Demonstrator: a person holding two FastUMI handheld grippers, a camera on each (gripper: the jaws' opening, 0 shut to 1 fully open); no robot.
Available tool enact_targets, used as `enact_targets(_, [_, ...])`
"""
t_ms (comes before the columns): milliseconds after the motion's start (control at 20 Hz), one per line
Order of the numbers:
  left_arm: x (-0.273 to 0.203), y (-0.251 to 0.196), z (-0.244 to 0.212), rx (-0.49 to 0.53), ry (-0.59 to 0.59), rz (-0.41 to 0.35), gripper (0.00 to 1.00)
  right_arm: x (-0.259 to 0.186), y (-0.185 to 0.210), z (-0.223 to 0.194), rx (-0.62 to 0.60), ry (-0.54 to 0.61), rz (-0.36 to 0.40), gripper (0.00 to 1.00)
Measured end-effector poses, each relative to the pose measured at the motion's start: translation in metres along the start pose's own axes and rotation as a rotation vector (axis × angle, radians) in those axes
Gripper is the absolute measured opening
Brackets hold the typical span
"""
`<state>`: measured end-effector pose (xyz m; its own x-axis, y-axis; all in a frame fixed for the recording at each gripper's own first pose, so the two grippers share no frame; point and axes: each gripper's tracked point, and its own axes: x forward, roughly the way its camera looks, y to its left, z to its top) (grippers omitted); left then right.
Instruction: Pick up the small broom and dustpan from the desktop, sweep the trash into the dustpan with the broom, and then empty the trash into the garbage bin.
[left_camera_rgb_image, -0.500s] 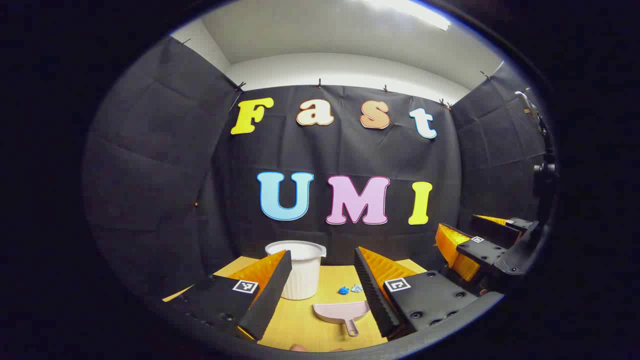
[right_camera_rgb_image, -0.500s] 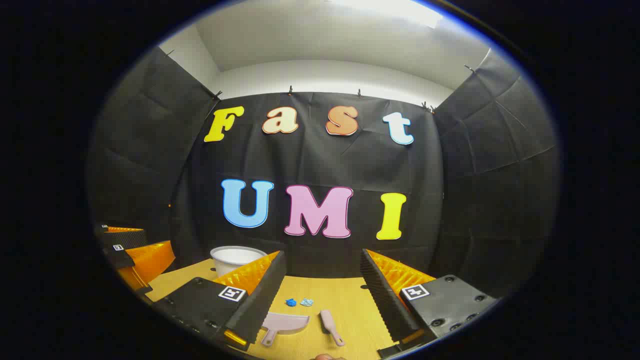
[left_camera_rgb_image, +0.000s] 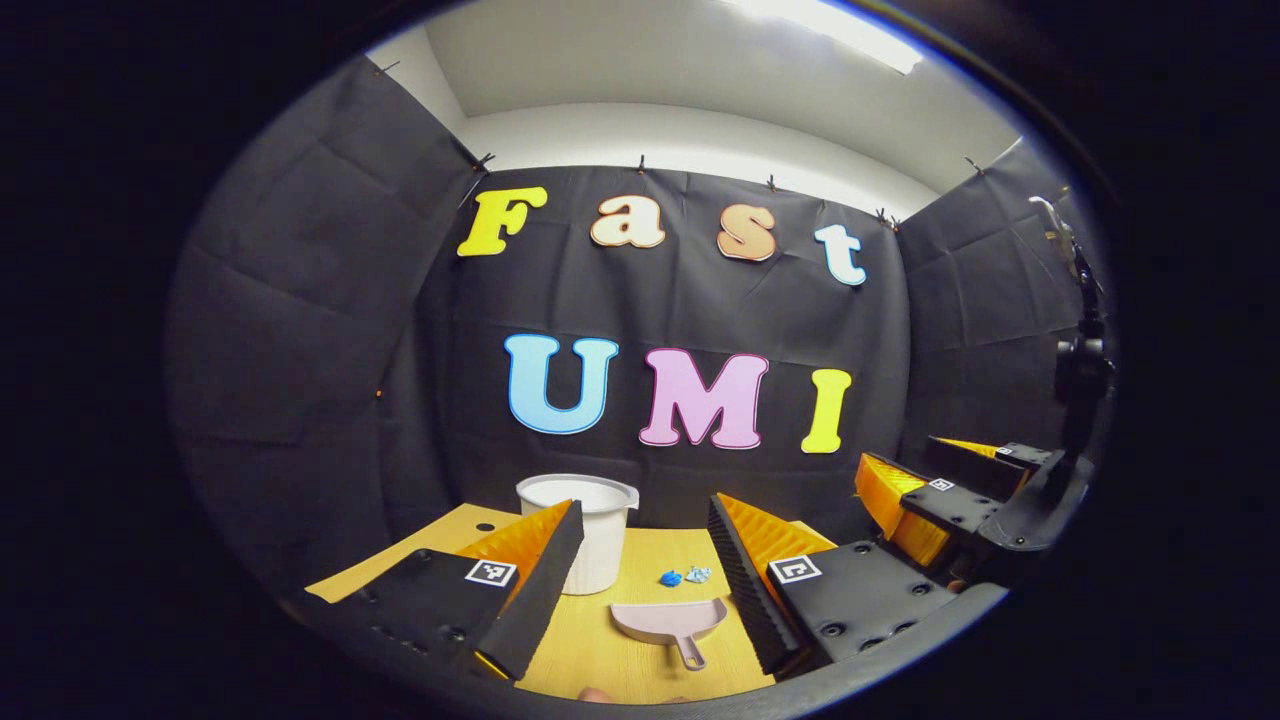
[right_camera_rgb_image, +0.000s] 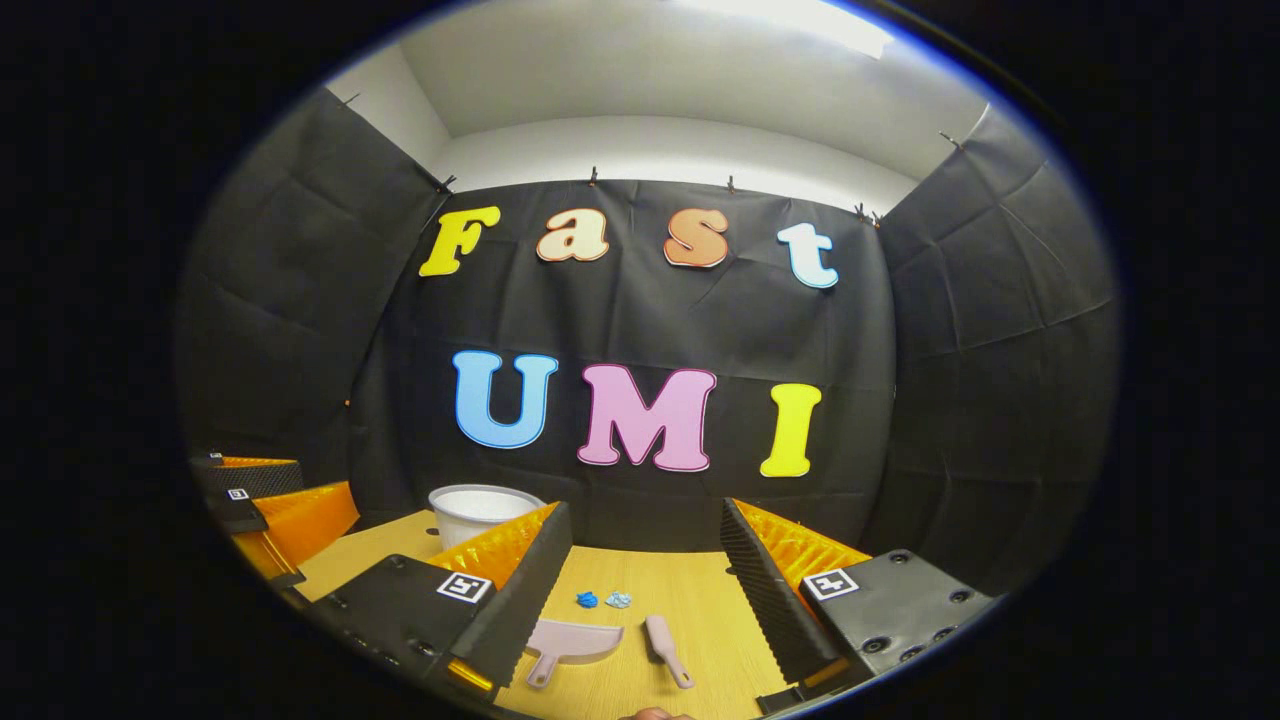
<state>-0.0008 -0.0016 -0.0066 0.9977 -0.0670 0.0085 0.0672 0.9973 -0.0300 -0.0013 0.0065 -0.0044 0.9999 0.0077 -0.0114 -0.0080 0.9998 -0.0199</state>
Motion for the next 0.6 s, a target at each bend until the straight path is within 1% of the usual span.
enact_targets(200, [-0.004, -0.003, 0.014, 0.007, -0.061, -0.038, 0.74, 0.0, -0.004, 0.002, 0.014, -0.007, -0.013, 0.92])
enact_targets(250, [-0.003, -0.004, 0.013, 0.012, -0.059, -0.044, 0.74, 0.002, -0.004, -0.001, 0.008, 0.0, -0.013, 0.92])
enact_targets(300, [-0.002, -0.001, 0.007, 0.019, -0.043, -0.039, 0.73, 0.003, -0.004, -0.005, 0.0, 0.011, -0.014, 0.96])
enact_targets(350, [0.0, 0.0, 0.002, 0.027, -0.023, -0.037, 0.74, 0.003, -0.006, -0.007, -0.007, 0.015, -0.026, 0.96])
enact_targets(400, [0.001, -0.003, -0.001, 0.032, -0.006, -0.052, 0.73, 0.004, -0.008, -0.004, -0.011, 0.008, -0.04, 0.97])
enact_targets(450, [0.0, -0.008, -0.002, 0.035, 0.002, -0.075, 0.75, 0.006, -0.005, -0.001, -0.012, 0.005, -0.038, 0.97])
enact_targets(500, [0.002, -0.01, 0.0, 0.04, 0.0, -0.09, 0.74, 0.007, -0.001, 0.001, -0.011, 0.002, -0.031, 0.92])
enact_targets(550, [0.003, -0.009, 0.005, 0.043, -0.009, -0.091, 0.74, 0.007, 0.002, 0.003, -0.012, -0.006, -0.023, 0.97])
enact_targets(600, [0.005, -0.005, 0.005, 0.045, -0.014, -0.088, 0.75, 0.004, 0.005, 0.006, -0.017, -0.019, -0.013, 0.97])
